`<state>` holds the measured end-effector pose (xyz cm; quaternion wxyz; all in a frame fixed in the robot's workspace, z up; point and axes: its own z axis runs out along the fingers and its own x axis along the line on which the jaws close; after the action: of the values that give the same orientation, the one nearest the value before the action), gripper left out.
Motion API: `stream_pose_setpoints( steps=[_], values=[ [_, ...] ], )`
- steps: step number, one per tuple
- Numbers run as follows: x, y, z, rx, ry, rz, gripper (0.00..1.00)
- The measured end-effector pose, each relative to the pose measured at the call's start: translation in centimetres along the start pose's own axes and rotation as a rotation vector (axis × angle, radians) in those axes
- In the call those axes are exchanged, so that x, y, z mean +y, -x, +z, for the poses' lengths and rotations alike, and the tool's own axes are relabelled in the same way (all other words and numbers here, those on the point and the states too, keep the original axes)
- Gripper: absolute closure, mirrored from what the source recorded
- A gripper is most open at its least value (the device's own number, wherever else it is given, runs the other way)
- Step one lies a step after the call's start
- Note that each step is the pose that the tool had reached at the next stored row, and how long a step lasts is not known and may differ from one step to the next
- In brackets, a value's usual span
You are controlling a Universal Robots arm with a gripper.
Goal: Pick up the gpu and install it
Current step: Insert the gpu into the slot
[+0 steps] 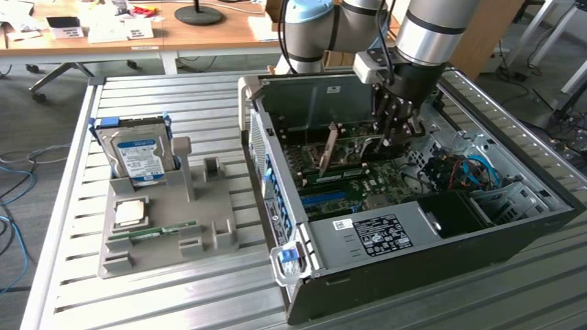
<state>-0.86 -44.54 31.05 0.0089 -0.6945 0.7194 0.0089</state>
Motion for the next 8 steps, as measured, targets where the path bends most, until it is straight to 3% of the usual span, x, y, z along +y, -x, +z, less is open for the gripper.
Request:
stream_pose_setpoints(
  steps=[8],
  values=[
    [0.06,0.00,0.00,0.0000,0.0000,0.000,0.73]
  ],
)
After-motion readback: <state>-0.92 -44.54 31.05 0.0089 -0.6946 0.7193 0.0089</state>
